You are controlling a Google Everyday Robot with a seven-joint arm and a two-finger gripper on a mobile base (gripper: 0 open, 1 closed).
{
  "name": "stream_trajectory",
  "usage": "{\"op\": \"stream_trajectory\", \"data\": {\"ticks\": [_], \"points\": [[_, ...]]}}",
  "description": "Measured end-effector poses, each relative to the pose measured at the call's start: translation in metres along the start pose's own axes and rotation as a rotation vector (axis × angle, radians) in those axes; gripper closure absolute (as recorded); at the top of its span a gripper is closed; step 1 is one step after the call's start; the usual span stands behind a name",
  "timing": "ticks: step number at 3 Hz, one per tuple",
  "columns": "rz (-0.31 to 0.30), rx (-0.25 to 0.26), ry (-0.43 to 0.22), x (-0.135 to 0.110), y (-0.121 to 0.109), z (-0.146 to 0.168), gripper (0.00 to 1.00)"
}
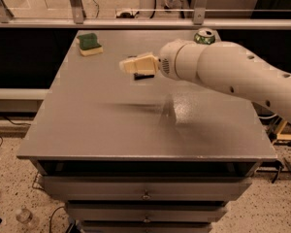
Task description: Pick rxbar blueberry
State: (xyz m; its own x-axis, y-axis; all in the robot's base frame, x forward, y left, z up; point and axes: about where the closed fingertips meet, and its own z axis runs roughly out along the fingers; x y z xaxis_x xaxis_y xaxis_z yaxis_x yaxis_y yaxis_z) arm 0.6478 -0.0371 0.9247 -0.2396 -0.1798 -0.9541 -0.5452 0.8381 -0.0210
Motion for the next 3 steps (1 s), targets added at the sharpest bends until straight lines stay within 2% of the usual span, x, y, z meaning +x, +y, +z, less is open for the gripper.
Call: {"op": "stream_trajectory", "data": {"ticks": [2, 3], "points": [[0.066, -0.005, 0.036, 0.025, -0.008, 0.045, 0.0], [0.077, -0.004, 0.051, 0.033, -0.014, 0.065, 0.0]]}}
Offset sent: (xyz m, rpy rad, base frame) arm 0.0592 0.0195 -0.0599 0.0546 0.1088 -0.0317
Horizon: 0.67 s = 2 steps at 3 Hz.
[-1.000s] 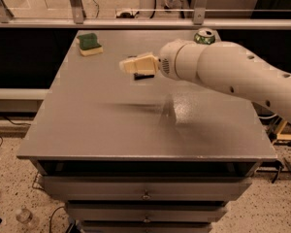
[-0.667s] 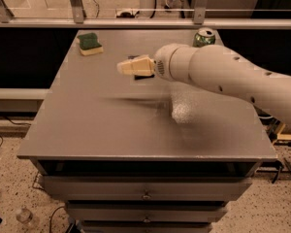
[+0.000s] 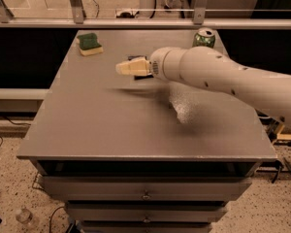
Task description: Pick rxbar blueberry
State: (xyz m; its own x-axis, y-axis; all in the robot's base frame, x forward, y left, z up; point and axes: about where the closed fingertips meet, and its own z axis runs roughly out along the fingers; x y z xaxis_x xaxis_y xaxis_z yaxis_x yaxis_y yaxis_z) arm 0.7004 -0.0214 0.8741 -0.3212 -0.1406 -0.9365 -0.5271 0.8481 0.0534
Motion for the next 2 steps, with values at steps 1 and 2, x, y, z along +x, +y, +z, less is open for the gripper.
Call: {"op": "stream_trajectory", "data": {"ticks": [1, 2], "points": [[-0.008, -0.001, 0.023, 0.003, -0.006, 0.017, 0.0], [-0.031, 0.0, 0.057, 0.003, -0.01, 0.03, 0.0]]}}
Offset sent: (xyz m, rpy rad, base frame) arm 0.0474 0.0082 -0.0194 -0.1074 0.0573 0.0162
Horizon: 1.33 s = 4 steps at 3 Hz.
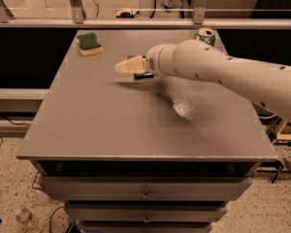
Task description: Pick rxbar blueberry
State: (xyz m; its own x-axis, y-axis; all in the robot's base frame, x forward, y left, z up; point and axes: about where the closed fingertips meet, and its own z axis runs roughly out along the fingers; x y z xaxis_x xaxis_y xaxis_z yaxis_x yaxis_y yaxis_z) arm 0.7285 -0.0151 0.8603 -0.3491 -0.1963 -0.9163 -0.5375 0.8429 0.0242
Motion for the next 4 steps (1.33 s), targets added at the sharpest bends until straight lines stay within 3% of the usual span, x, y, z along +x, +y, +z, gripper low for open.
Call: {"op": "stream_trajectory", "data": {"ticks": [3, 4], "points": [[-0.012, 0.037, 0.164, 0.019, -0.019, 0.012, 0.0], [-0.005, 0.042, 0.185, 0.024, -0.022, 0.015, 0.0]]}}
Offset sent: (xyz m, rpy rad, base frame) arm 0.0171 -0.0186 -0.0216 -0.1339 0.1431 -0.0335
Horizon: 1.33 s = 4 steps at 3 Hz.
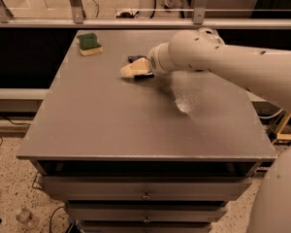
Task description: Pick rxbar blueberry
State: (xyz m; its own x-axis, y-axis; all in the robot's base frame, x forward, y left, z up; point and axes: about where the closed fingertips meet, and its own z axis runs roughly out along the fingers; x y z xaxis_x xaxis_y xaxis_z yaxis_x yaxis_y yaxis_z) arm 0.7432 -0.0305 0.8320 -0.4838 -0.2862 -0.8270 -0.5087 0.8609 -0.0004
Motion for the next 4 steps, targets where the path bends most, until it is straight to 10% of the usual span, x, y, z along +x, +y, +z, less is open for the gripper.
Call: {"op": "stream_trajectory", "data": {"ticks": [2, 4], "points": [[-0.003, -0.031, 0.006, -0.002, 0.012, 0.015, 0.0], [-0.027, -0.043, 0.028, 0.005, 0.026, 0.023, 0.41]]}}
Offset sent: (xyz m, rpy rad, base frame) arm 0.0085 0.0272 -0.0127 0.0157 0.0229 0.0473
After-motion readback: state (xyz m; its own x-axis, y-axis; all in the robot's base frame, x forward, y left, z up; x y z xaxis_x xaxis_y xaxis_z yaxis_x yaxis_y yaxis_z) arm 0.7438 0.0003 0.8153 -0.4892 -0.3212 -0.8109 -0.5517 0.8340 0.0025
